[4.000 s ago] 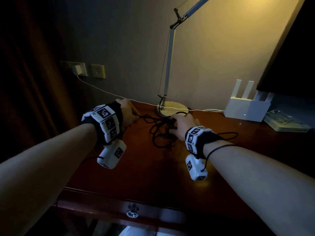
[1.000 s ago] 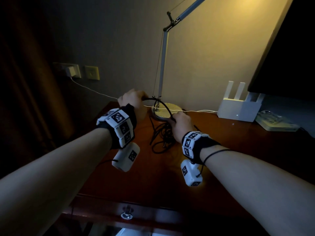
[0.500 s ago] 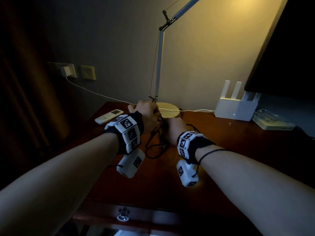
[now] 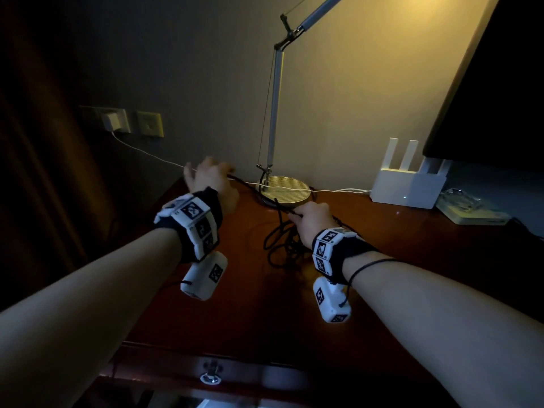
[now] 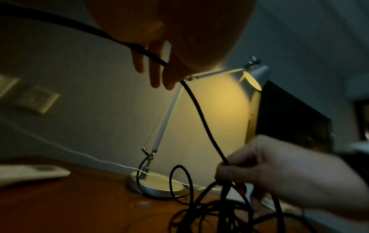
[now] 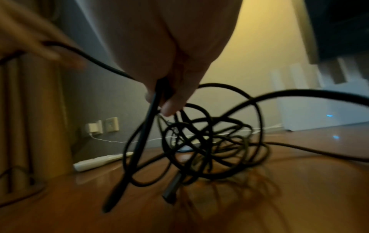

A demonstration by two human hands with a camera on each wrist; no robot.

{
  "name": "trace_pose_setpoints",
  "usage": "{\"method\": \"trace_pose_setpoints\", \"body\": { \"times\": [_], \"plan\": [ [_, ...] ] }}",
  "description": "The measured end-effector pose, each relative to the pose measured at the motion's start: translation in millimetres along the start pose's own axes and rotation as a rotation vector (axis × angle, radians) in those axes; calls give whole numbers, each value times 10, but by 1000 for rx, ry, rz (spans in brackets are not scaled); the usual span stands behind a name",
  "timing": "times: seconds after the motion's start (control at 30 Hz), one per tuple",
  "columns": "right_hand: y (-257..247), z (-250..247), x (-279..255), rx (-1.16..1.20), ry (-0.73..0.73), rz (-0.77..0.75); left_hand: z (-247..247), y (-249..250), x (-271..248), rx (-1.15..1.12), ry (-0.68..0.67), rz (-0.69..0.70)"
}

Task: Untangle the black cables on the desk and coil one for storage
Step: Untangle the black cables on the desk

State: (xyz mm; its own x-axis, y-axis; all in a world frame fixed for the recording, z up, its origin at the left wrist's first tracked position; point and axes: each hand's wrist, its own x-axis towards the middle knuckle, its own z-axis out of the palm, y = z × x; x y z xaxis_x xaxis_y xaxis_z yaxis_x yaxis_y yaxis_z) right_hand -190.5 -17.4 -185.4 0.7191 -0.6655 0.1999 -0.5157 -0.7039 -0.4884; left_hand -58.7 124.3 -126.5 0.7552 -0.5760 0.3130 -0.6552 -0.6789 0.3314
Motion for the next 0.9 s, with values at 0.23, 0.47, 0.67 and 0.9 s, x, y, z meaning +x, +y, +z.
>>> {"method": "trace_pose_setpoints", "body": {
  "times": [0.23,0.47,0.67,0.9],
  "plan": [
    [-269,-4,21,-251,-49,-29,418,393,-141,185,-146,392],
    [-112,35,4,-337,-34,-71,354,217,-54,67,-66,251],
    [-1,-55,-8,-250,12,-14,129,-62,117,-42,117,54],
    [-169,-22,4,-298,-1,18,306,149,22,32,-15,180]
  ]
}}
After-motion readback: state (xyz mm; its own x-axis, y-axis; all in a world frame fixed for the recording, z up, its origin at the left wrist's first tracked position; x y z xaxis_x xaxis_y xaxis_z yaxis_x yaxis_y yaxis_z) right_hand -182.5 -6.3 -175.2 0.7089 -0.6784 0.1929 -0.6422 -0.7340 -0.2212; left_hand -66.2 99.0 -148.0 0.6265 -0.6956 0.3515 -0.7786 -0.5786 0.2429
